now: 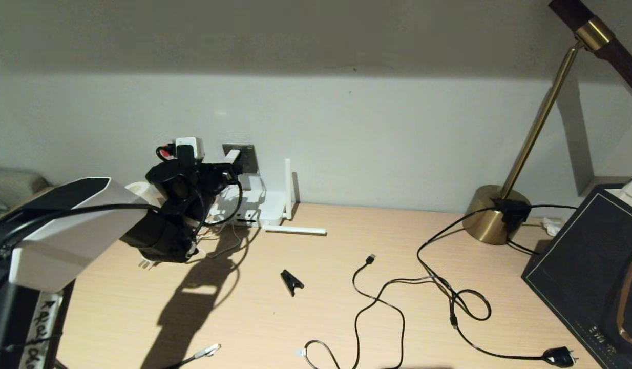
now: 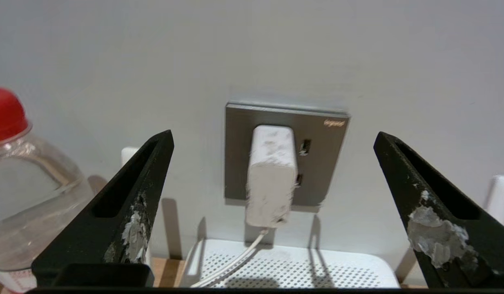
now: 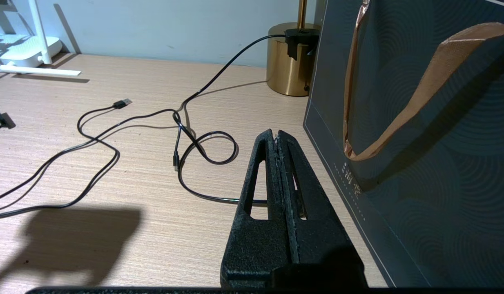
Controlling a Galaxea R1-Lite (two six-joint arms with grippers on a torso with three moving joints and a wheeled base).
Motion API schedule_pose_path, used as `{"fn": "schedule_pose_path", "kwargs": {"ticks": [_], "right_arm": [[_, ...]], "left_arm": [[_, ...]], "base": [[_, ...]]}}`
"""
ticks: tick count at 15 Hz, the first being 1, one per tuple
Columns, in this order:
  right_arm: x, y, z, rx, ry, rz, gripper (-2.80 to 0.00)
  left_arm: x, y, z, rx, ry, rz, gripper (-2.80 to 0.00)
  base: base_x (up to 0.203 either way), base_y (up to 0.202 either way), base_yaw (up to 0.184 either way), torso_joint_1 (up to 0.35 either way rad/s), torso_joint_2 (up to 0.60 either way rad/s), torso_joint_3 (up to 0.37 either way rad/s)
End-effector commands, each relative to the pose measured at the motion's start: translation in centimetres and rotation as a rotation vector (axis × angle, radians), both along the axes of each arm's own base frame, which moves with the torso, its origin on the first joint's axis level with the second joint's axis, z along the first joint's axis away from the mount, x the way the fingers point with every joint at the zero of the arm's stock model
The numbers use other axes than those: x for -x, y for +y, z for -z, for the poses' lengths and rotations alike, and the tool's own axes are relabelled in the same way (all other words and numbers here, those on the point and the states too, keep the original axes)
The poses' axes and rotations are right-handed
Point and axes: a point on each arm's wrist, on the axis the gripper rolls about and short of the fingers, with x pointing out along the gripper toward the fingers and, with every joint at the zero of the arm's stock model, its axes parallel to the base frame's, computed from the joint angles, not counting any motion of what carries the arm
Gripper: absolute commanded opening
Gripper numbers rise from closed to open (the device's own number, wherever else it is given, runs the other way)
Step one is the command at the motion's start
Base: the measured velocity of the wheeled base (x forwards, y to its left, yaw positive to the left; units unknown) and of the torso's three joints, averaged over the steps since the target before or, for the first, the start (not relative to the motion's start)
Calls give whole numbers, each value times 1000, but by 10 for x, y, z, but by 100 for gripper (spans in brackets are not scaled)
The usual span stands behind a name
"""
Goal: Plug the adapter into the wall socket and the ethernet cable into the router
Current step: Pick up cable
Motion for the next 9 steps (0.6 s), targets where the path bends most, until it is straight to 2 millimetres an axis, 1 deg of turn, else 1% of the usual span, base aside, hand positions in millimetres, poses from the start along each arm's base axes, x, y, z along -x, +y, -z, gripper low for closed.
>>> {"fn": "schedule_pose_path", "kwargs": {"ticks": [1, 3, 4, 5, 7, 8, 9], "right_arm": [[-3, 0, 10, 0, 34, 0, -280], [-3, 0, 10, 0, 34, 0, -280], [-3, 0, 10, -1, 34, -1, -280], [-3, 0, 10, 0, 34, 0, -280], [-3, 0, 10, 0, 34, 0, -280], [-3, 0, 10, 0, 34, -1, -280], [-3, 0, 10, 0, 34, 0, -280]], "left_arm": [[7, -1, -16, 5, -34, 4, 0], [24, -5, -36, 9, -53, 18, 0], [37, -7, -50, 11, -66, 27, 0], [55, -9, -66, 14, -82, 40, 0], [100, -11, -99, 15, -101, 75, 0], [128, -11, -112, 13, -97, 97, 0], [160, -10, -125, 10, -92, 126, 0]], "base": [[0, 0, 0, 0, 0, 0], [0, 0, 0, 0, 0, 0], [0, 0, 0, 0, 0, 0], [0, 0, 0, 0, 0, 0], [0, 0, 0, 0, 0, 0], [0, 0, 0, 0, 0, 0], [0, 0, 0, 0, 0, 0]]}}
